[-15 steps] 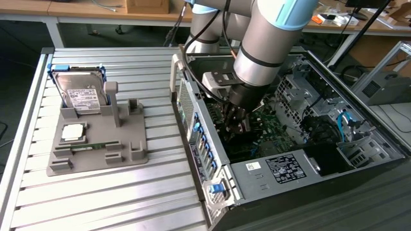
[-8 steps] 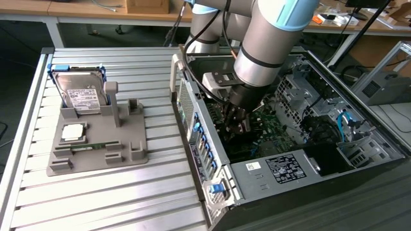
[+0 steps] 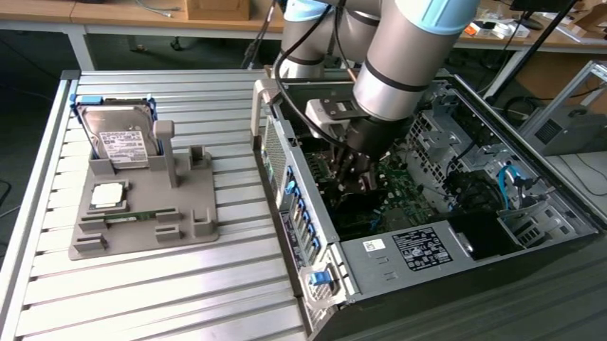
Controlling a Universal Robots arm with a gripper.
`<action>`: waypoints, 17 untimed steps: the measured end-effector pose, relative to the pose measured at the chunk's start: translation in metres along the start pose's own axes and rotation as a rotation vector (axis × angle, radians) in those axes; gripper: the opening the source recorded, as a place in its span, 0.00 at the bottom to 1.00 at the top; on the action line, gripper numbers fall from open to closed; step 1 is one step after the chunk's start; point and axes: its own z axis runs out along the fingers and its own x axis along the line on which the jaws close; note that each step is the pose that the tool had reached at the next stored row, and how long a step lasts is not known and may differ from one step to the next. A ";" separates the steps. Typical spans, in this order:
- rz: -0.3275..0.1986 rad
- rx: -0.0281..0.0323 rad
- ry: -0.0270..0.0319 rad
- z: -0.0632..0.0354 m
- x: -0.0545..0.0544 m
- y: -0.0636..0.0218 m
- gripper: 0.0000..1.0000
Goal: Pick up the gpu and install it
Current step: 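Press down on the gpu until it lock into place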
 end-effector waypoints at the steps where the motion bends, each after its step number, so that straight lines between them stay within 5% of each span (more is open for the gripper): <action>1: 0.000 -0.0029 -0.0001 -0.0002 0.000 -0.0049 0.10; 8: 0.000 -0.0244 -0.0011 -0.0017 0.001 -0.0391 0.10; 13: 0.000 -0.0246 -0.0011 -0.0017 -0.005 -0.0387 0.10; 17: 0.000 -0.0243 -0.0014 -0.0013 -0.006 -0.0293 0.10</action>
